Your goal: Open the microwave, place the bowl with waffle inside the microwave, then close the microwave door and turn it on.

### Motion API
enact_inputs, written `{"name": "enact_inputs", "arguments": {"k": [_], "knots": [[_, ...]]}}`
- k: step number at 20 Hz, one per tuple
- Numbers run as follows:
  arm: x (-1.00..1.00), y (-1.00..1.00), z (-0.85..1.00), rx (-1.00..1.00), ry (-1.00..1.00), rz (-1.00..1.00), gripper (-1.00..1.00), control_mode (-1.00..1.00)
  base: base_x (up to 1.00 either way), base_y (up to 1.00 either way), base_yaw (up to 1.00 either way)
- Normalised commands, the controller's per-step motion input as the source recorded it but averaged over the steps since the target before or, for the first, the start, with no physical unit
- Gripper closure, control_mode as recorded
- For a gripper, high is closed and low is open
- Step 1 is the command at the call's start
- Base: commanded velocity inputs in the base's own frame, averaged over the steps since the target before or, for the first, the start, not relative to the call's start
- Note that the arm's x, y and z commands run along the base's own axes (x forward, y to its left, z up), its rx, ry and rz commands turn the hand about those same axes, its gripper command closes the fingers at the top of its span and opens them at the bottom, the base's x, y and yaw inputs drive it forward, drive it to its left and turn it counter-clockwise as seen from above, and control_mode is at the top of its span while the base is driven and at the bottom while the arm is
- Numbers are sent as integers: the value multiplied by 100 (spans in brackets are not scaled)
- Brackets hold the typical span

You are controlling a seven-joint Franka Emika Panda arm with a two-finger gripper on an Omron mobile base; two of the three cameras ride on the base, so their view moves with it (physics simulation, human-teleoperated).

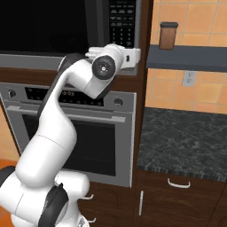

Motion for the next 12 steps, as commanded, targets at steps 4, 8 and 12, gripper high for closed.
{"name": "enact_inputs", "arguments": {"k": [4, 8, 12], "knots": [[65, 0, -39, -9, 0, -2, 100, -100, 0, 0, 0], [3, 0, -15, -2, 0, -3, 100, -100, 0, 0, 0], [-19, 0, -10, 0, 0, 0, 100, -100, 0, 0, 0]]}}
